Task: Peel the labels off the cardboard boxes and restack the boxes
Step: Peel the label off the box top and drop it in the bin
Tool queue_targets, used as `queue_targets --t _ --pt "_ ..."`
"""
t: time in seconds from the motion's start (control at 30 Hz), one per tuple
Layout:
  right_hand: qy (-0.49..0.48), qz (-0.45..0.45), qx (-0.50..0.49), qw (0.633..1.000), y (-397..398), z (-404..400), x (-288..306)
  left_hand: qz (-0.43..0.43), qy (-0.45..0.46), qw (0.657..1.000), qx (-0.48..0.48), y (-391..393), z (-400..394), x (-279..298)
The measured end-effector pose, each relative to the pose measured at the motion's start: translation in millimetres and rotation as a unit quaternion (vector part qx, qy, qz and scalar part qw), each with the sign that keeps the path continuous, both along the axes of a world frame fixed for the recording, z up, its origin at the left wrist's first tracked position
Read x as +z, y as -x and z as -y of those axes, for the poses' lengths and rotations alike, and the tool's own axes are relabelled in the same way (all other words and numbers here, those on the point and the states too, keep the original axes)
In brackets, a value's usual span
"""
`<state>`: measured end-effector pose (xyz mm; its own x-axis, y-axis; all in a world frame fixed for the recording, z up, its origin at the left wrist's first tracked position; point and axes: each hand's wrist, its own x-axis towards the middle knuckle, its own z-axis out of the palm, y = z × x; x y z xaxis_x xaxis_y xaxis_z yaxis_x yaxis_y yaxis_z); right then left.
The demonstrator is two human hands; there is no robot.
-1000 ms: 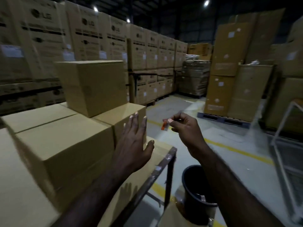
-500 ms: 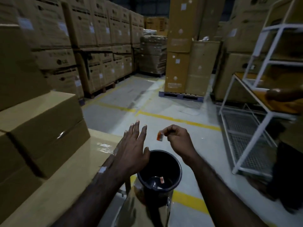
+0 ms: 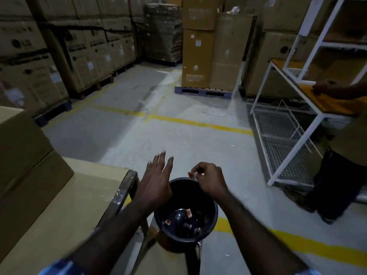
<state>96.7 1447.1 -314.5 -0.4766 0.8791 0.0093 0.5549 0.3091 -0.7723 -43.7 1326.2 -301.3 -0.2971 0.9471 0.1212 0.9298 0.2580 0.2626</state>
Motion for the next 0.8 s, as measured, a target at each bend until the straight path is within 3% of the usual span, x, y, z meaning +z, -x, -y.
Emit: queue_targets --t 0.5,0.8 --pt "0.05 0.143 0.035 0.988 8.7 -44.3 -63.1 0.02 0.014 0.999 0.035 10.7 -45.0 -19.8" --pt "0.07 0.147 0.083 0.983 3.5 -45.6 -74.1 0.029 0.008 0.997 0.069 -2.6 -43.3 -27.1"
